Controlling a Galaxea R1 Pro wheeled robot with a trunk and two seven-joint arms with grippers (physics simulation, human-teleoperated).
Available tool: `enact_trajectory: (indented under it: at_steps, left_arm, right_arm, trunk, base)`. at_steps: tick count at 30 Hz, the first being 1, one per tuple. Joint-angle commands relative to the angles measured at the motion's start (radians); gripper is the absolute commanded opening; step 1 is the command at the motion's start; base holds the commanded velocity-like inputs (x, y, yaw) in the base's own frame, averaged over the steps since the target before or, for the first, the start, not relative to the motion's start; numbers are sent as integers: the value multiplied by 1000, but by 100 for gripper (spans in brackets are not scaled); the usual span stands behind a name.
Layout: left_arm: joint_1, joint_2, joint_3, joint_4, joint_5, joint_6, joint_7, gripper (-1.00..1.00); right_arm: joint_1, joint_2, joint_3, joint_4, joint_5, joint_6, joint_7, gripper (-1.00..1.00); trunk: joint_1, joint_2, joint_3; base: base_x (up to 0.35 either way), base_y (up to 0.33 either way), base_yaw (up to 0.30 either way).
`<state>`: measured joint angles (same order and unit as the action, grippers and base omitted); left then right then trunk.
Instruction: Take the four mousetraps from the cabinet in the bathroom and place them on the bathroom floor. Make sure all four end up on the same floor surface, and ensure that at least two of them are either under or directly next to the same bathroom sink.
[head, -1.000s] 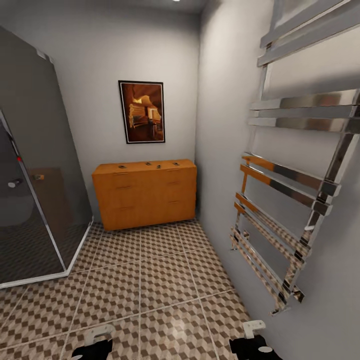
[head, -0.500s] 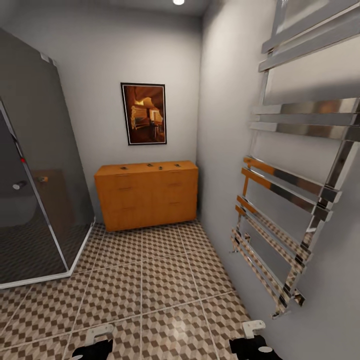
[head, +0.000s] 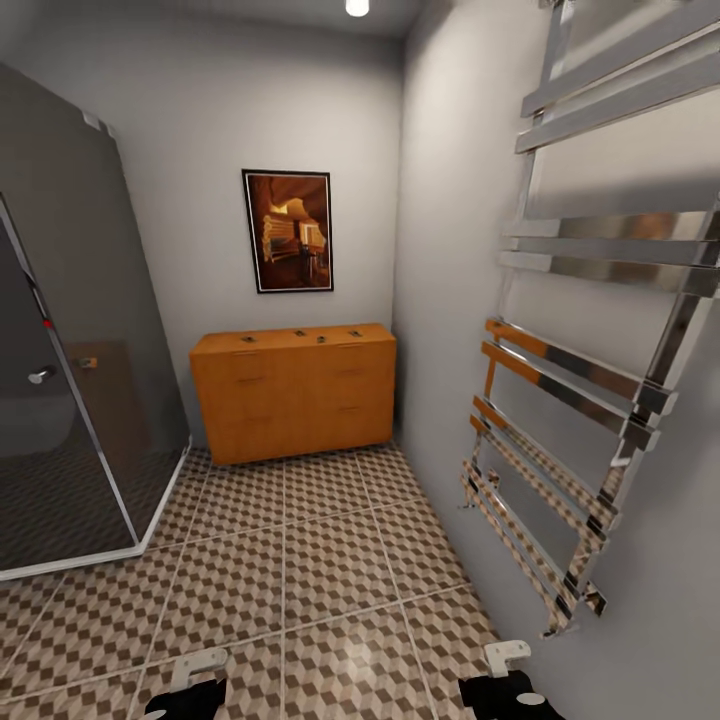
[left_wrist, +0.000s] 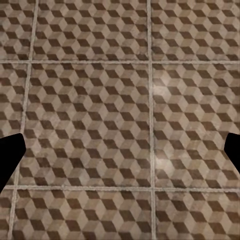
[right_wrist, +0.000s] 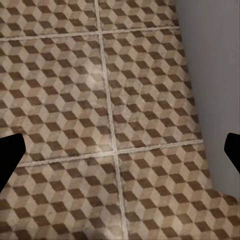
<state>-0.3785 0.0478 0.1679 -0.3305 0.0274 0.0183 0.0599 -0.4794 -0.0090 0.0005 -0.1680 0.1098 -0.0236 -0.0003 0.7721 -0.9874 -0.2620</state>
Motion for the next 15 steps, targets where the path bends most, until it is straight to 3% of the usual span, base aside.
enact_trajectory:
  at_steps: [1, 15]
  left_arm:
    - [0, 0, 1, -1, 3, 2, 1, 100]
    - [0, 0, 1, -1, 3, 3, 2, 100]
  right_arm:
    - [-1, 0, -1, 1, 10, -2, 0, 100]
    - [-1, 0, -1, 1, 10, -2, 0, 100]
  trunk:
    - [-4, 6, 2]
    - [-58, 104, 46]
  base:
    - [0, 0, 0]
    - [0, 0, 3]
